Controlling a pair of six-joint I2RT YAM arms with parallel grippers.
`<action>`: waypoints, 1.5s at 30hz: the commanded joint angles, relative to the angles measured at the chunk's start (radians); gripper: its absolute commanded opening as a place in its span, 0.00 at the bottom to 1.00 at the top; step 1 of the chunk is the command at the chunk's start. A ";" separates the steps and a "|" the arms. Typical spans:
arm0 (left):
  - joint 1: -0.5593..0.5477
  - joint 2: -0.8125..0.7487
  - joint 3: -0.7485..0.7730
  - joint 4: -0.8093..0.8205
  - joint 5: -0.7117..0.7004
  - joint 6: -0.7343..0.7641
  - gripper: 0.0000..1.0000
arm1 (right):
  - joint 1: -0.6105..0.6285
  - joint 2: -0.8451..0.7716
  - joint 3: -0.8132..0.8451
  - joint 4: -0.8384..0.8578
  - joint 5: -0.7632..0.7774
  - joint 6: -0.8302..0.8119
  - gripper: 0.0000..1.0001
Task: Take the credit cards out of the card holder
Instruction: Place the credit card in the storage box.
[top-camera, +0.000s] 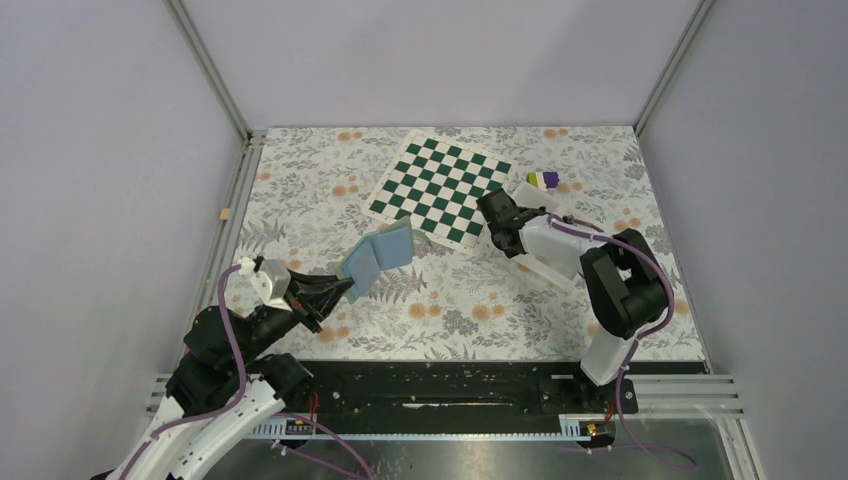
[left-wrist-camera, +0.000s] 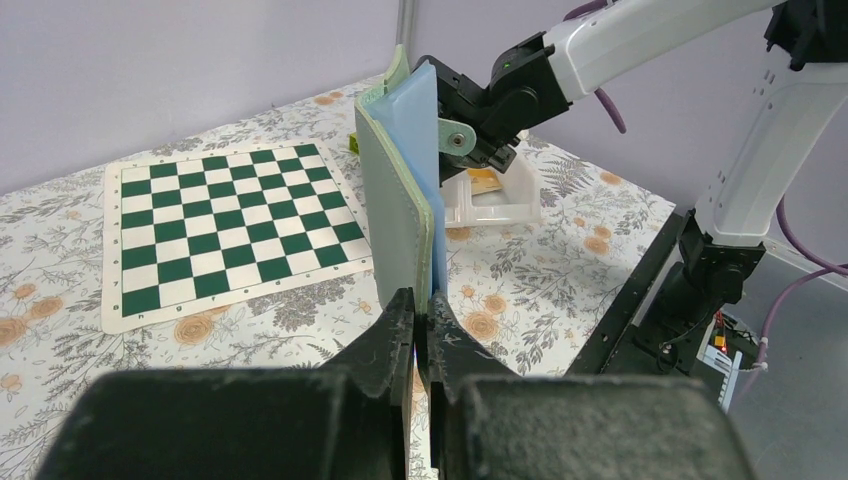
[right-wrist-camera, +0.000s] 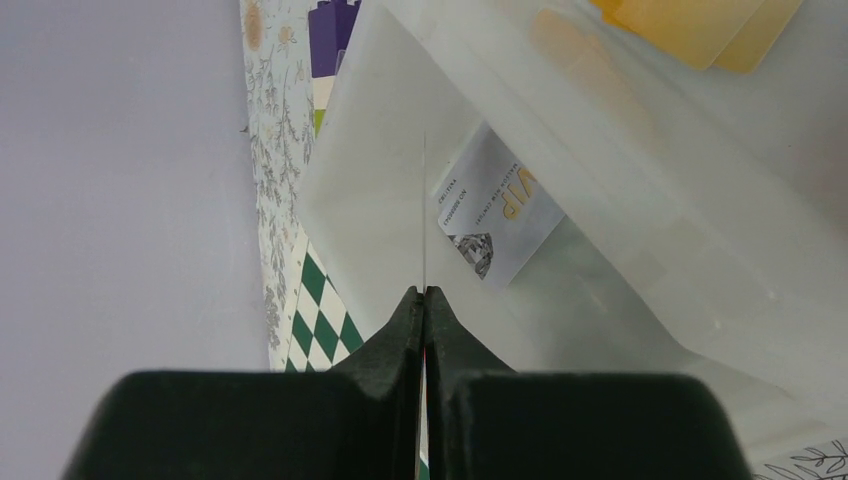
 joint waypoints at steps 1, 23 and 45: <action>-0.011 0.007 -0.006 0.032 -0.029 0.013 0.00 | -0.014 0.019 0.015 0.006 0.029 0.659 0.00; -0.036 0.014 -0.003 0.026 -0.045 0.021 0.00 | -0.024 -0.194 -0.296 0.031 0.026 0.667 0.00; -0.038 0.011 -0.005 0.014 -0.067 0.025 0.00 | -0.051 -0.066 -0.236 0.277 -0.021 0.668 0.00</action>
